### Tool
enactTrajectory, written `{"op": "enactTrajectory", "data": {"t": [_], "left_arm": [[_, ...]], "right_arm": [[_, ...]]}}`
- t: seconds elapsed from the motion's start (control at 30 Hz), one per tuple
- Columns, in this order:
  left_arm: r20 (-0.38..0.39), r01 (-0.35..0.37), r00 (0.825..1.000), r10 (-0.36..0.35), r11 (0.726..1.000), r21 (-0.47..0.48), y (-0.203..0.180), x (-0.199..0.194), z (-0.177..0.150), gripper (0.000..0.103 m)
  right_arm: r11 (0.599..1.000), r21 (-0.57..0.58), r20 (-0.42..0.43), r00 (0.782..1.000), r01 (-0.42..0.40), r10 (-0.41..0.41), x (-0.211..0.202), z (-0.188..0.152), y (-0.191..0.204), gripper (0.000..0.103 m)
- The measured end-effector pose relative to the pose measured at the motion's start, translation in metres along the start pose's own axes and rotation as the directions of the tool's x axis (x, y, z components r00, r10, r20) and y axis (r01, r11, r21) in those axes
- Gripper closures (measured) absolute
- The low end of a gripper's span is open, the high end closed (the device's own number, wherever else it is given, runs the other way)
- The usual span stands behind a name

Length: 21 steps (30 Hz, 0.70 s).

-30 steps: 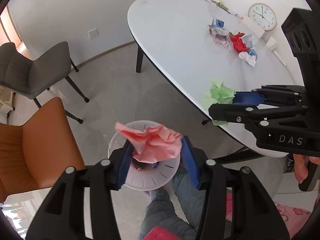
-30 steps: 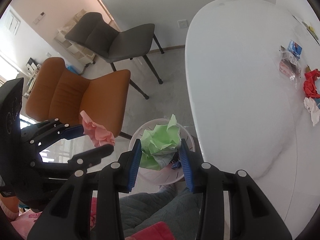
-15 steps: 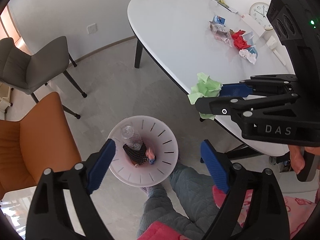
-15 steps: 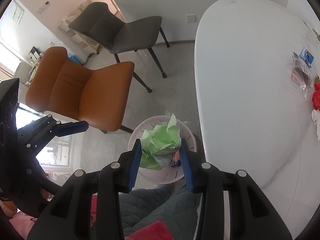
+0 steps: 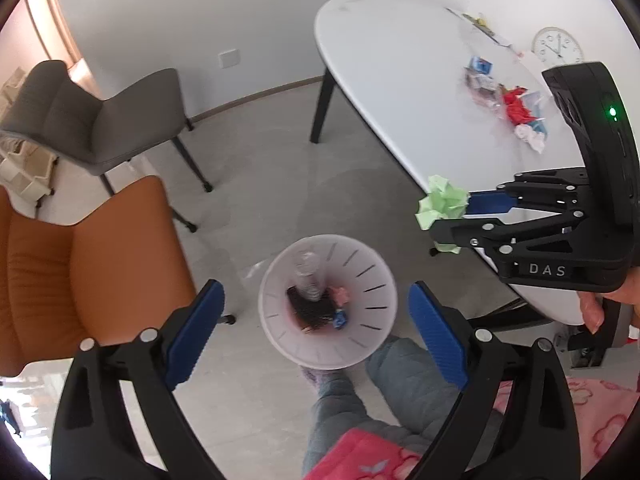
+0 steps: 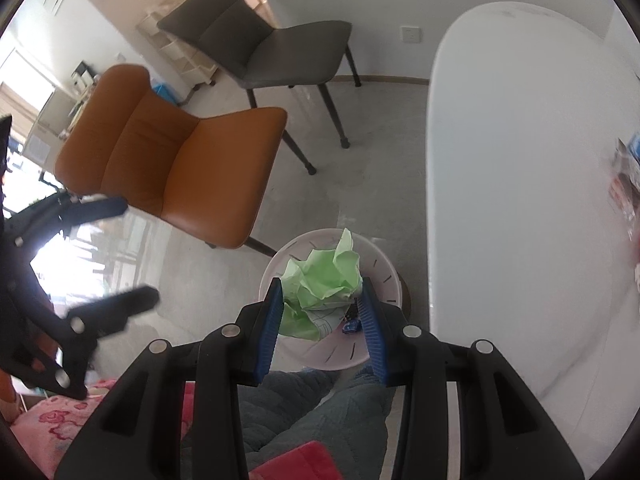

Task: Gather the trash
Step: 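Carry both papers over the wastebasket and open both tools to drop them, then move both tools back over the table toward the remaining trash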

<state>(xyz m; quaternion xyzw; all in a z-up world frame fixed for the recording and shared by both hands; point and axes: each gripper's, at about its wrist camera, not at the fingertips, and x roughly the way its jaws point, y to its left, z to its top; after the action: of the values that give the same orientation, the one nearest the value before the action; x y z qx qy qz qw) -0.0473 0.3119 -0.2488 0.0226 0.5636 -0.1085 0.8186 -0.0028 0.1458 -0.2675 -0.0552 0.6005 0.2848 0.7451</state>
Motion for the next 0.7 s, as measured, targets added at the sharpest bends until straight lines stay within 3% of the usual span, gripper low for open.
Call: {"op": "enactTrajectory", "data": {"t": [0.27,0.53,0.7], "left_arm": [[-0.033,-0.072,0.997,0.07,0.996,-0.055,0.03,-0.002,-0.015,0.014],[-0.036,-0.086,0.996,0.083,0.992,-0.088,0.04,-0.005,-0.021,0.014],[-0.023,-0.072,0.997,0.07,0.994,-0.086,0.038,-0.008,-0.02,0.014]], "right_arm": [[0.996,-0.085,-0.052,0.999,0.002,-0.007,0.018,-0.001,0.021,0.061],[0.995,-0.097,-0.051,0.999,0.003,-0.008,0.016,-0.002,0.027,0.035],[0.996,-0.086,-0.015,0.999,0.033,-0.034,0.004,0.003,0.026,0.031]]}}
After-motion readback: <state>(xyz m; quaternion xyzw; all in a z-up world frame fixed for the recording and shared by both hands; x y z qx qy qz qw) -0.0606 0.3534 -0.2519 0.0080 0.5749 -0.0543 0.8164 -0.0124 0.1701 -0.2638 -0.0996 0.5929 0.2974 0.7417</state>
